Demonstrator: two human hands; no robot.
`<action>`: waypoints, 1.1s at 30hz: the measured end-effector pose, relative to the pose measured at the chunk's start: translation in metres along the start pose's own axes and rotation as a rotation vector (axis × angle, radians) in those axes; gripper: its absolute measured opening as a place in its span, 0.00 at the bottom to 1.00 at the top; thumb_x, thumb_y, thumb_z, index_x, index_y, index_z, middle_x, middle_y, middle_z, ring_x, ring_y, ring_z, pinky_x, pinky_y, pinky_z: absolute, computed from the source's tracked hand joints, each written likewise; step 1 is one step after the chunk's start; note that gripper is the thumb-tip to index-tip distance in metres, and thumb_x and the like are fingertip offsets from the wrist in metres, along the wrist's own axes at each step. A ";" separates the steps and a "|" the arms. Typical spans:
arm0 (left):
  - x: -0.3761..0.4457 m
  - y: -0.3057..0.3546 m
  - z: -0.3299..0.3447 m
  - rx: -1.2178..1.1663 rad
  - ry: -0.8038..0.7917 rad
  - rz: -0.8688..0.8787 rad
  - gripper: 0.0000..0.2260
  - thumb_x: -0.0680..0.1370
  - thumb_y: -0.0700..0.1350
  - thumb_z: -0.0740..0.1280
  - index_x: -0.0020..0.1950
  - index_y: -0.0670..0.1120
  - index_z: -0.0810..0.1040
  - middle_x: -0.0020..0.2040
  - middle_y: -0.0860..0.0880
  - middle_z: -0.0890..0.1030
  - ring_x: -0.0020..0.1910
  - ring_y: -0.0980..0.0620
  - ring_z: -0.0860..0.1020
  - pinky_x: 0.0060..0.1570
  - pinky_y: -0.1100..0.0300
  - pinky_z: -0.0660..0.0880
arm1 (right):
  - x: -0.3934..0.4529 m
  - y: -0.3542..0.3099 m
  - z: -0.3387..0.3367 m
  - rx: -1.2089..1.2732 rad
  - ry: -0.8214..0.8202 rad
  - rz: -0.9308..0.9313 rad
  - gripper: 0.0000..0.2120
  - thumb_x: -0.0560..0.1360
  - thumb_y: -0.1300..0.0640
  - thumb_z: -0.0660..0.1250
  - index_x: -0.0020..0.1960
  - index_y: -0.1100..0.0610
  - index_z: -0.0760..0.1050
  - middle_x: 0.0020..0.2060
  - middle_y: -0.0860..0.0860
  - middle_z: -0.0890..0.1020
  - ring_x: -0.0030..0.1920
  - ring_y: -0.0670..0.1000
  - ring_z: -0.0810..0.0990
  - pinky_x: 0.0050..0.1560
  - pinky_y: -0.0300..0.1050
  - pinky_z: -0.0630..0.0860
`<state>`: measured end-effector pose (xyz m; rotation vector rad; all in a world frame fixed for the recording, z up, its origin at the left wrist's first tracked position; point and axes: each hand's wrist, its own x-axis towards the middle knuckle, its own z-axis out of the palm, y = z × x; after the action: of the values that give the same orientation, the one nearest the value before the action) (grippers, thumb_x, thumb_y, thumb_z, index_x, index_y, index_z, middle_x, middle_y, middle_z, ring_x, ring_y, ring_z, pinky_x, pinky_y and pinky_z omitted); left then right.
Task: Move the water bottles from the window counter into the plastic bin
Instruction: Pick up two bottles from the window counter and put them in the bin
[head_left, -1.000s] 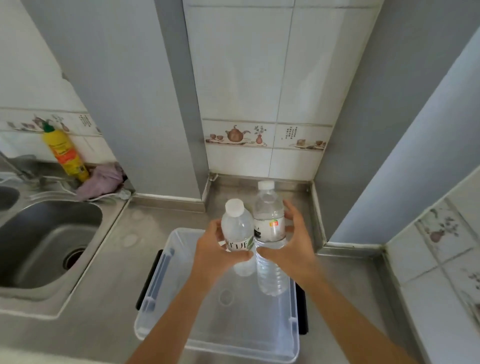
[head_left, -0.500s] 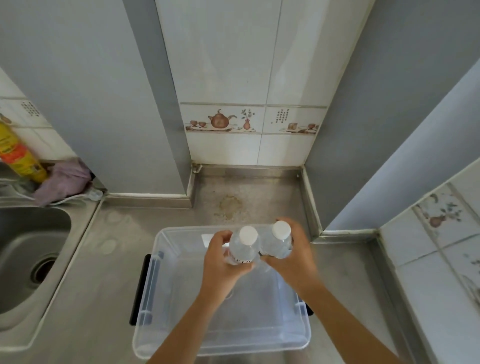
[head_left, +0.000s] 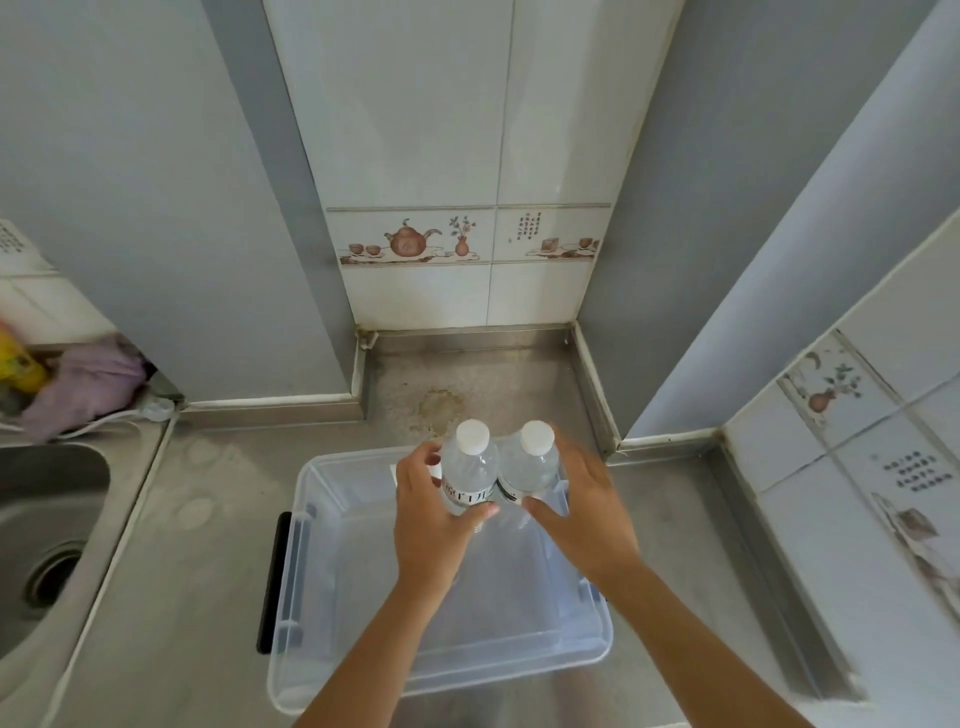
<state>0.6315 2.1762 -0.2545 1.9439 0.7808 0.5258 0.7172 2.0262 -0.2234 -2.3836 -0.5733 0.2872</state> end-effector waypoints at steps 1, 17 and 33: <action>0.000 -0.001 -0.001 -0.006 0.000 0.001 0.38 0.60 0.48 0.83 0.64 0.52 0.67 0.58 0.54 0.71 0.54 0.52 0.75 0.48 0.58 0.76 | -0.003 0.000 -0.001 -0.038 0.009 -0.007 0.36 0.73 0.44 0.69 0.75 0.44 0.55 0.74 0.45 0.64 0.73 0.49 0.62 0.68 0.49 0.66; -0.059 0.073 -0.003 0.522 0.253 0.550 0.26 0.76 0.55 0.66 0.71 0.45 0.70 0.68 0.44 0.74 0.66 0.44 0.70 0.65 0.36 0.63 | -0.106 -0.006 -0.071 -0.277 0.489 -0.134 0.19 0.80 0.47 0.54 0.62 0.54 0.75 0.62 0.51 0.78 0.59 0.53 0.77 0.54 0.50 0.79; -0.302 0.139 0.050 0.526 -0.446 1.075 0.28 0.80 0.62 0.52 0.72 0.48 0.73 0.72 0.48 0.73 0.71 0.46 0.72 0.69 0.34 0.62 | -0.408 0.086 -0.118 -0.494 0.741 0.357 0.21 0.80 0.46 0.55 0.67 0.56 0.72 0.67 0.53 0.75 0.67 0.55 0.73 0.67 0.59 0.68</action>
<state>0.4936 1.8825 -0.1666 2.7632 -0.5408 0.4777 0.4270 1.7095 -0.1670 -2.7912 0.1557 -0.6447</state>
